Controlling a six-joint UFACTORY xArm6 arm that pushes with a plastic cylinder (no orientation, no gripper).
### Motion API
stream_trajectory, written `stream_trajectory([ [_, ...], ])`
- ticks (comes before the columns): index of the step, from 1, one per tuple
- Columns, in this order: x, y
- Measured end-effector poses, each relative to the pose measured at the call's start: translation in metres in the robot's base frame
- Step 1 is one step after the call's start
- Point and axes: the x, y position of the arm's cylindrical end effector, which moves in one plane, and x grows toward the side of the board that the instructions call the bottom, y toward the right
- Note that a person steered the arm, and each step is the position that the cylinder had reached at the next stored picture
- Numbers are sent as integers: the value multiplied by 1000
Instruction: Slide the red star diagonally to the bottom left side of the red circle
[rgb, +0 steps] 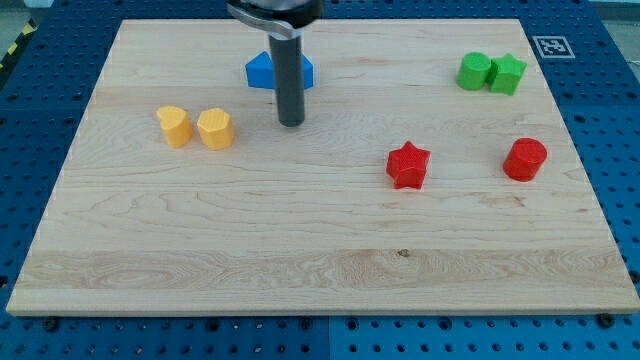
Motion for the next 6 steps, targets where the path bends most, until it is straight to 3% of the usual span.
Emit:
stream_trajectory([
  [2, 57, 24],
  [4, 45, 149],
  [5, 38, 183],
  [6, 68, 145],
])
